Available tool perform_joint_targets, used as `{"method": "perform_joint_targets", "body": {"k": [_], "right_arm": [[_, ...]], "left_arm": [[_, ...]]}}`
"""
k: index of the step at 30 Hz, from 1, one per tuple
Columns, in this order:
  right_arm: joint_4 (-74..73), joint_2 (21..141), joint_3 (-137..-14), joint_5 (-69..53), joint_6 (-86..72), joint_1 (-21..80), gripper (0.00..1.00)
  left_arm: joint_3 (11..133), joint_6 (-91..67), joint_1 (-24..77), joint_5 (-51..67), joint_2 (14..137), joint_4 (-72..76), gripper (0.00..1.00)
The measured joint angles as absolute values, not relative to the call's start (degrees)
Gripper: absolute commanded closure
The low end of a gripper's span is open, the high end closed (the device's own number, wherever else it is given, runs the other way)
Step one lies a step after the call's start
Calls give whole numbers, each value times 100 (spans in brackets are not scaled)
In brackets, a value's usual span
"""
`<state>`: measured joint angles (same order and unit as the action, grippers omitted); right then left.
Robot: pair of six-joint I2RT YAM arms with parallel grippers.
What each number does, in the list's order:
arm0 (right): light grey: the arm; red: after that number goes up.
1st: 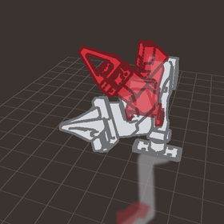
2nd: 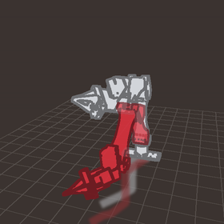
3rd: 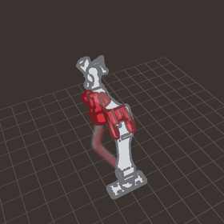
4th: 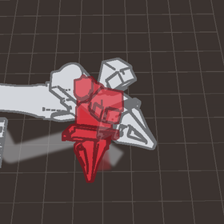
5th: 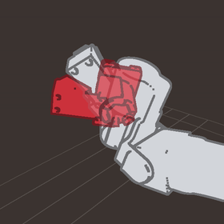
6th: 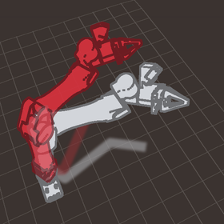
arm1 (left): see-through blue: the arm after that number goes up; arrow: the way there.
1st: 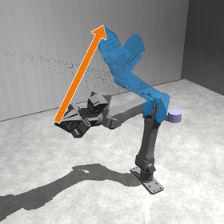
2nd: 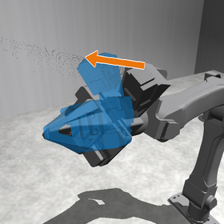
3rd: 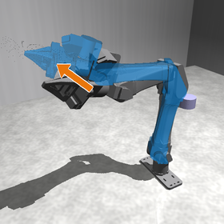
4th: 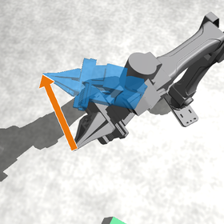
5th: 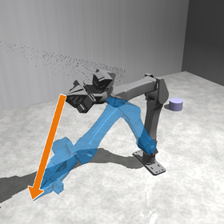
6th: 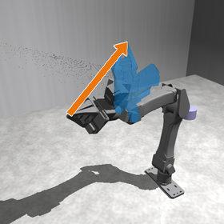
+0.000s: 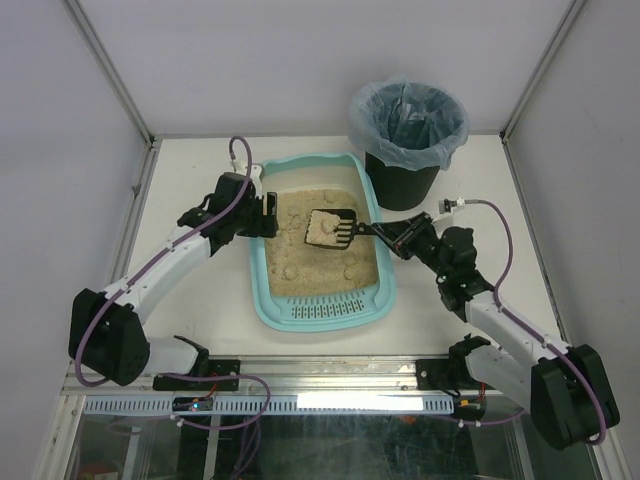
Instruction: Clean the litter box
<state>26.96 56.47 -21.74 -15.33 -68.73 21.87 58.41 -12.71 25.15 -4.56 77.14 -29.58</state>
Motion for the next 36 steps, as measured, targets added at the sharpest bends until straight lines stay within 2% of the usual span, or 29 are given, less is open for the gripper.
{"method": "perform_joint_targets", "body": {"k": [7,10,17,24,36], "right_arm": [[2604,5535,-2171,-1623,-6827,2121,100],[2493,5422,-2165,-1643,-6805,2095,100],[2335,5325,-2276,-1765,-6716,2062,100],[2528,5527,-2204,-1898,-6906,1890,100],[3323,6250,-2126,-2027,-7450,2128,100]], "left_arm": [[5843,-1376,2506,-794,7144,-2794,20],[5924,-1402,2506,-923,7061,-2786,13],[6075,-1426,2506,-1326,7054,-2757,6],[6394,-1461,2502,-1649,7240,-2556,1],[6007,-1525,2502,-1645,7013,-2252,1]]}}
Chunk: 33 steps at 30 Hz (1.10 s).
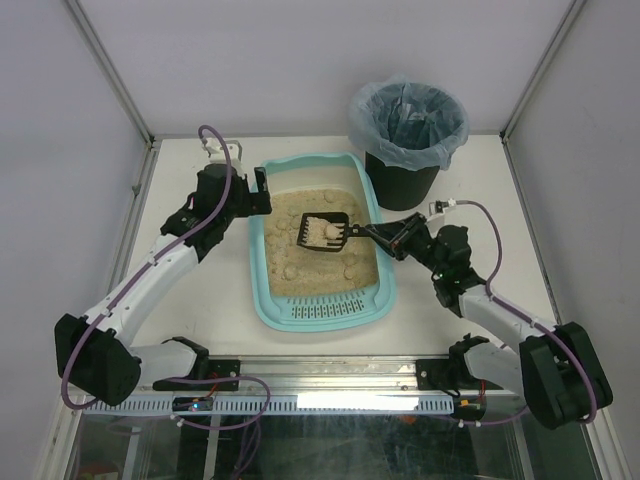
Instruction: Clean the litter box
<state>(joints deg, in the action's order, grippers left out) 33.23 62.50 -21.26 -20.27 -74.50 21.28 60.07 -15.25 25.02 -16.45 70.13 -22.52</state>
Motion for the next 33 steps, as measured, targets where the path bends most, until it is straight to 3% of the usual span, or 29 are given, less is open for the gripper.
{"method": "perform_joint_targets", "body": {"k": [11,33], "right_arm": [[3811,6193,-1905,-2182,-7841,1715,100],[3712,6252,-1973,-2322,-7730,1905,100]], "left_arm": [[5909,-1535,2502,-1621,6853,-2093,1],[5907,-1409,2502,-1597,6921,-2112,2]]}}
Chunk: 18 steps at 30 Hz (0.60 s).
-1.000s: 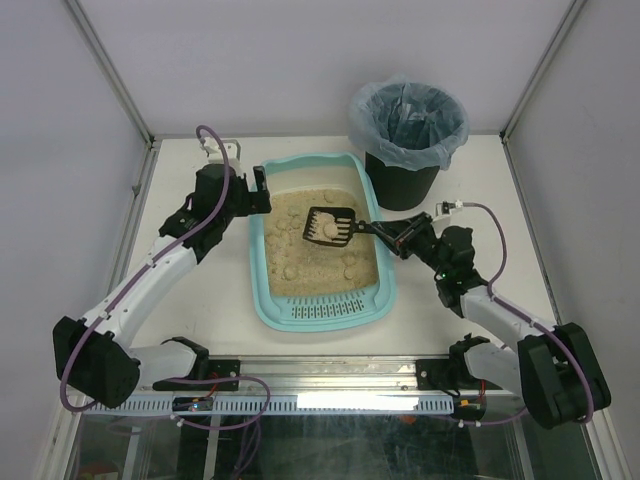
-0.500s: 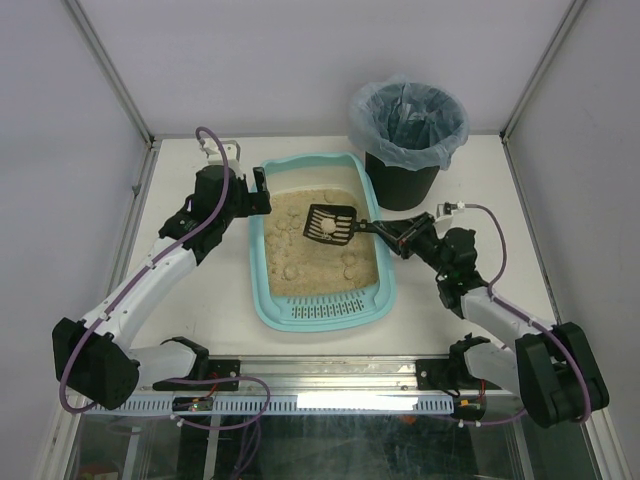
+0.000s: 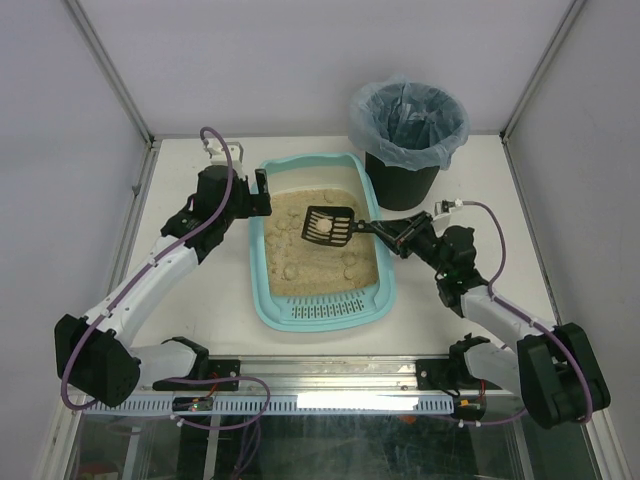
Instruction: Clean the litter box
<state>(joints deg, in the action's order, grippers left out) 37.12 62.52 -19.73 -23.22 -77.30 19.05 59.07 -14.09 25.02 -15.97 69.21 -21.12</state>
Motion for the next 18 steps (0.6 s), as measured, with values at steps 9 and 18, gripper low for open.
{"method": "perform_joint_targets", "body": {"k": [9,18], "right_arm": [[3424,6149,-2029,-2128,-7522,2060,100],[3044,5837,-2147,-2062,-7319,2171,100]], "left_arm": [[5907,-1398,2502,-1647,6949,-2154,1],[5907,-1393,2502,-1649,6954,-2156,2]]}}
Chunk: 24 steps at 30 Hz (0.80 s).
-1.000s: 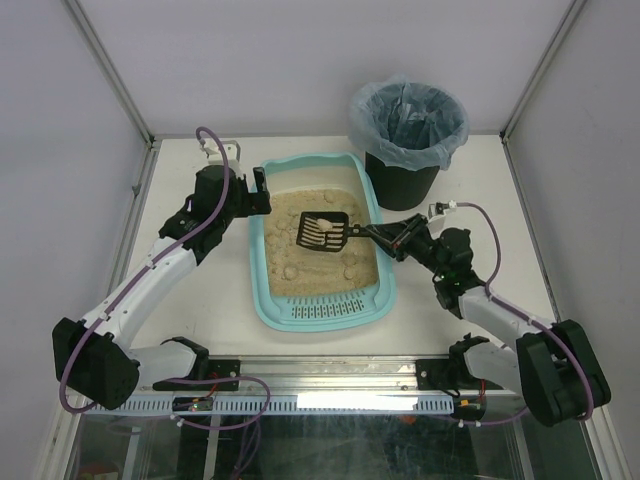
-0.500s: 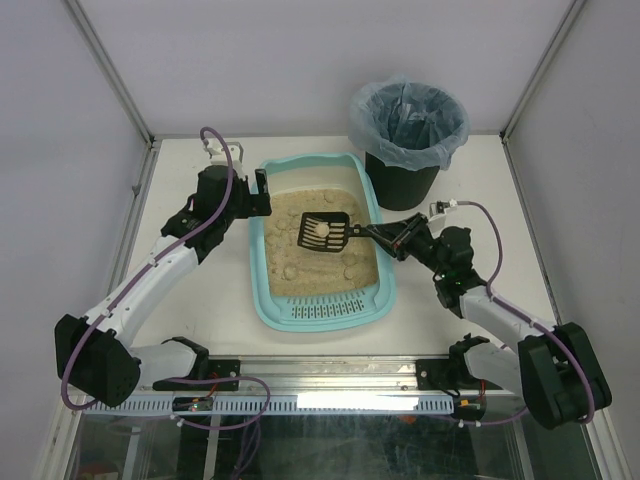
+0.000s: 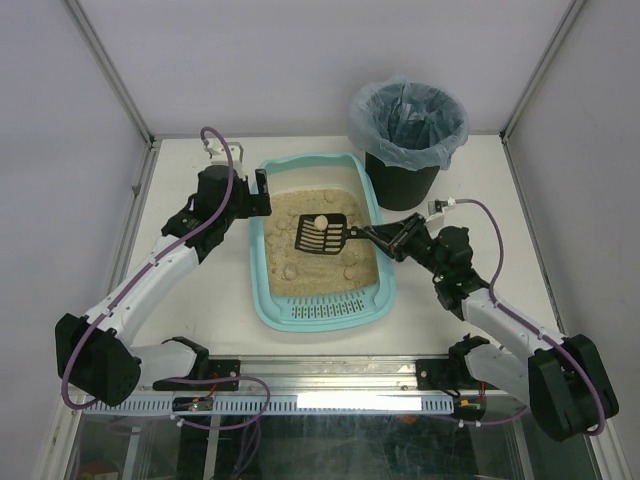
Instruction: Clean the litter box
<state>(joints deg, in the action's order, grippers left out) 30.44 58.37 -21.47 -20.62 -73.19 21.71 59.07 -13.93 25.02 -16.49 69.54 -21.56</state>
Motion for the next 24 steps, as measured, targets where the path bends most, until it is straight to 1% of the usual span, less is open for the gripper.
{"method": "perform_joint_targets", "body": {"k": [8,13,17,21,24], "right_arm": [[2969,5817,-2047,-1894,-7397,2331,100],[2932,5712,-2071,-1863,-7404,2099,100],[2899,5885,-2346,-1837,-7404,2137,100],[2779,5808,-2397,-1804,-7404,2056,100],[2613,5892,-2550,-1798,-7406,2228,100]], "left_arm": [[5907,-1396,2502,-1649,7061,-2209,2],[5907,-1396,2502,-1649,7059,-2209,1],[5907,-1396,2502,-1651,7059,-2206,2],[5907,-1396,2502,-1660,7057,-2211,2],[5907,-1396,2502,-1706,7037,-2211,2]]}}
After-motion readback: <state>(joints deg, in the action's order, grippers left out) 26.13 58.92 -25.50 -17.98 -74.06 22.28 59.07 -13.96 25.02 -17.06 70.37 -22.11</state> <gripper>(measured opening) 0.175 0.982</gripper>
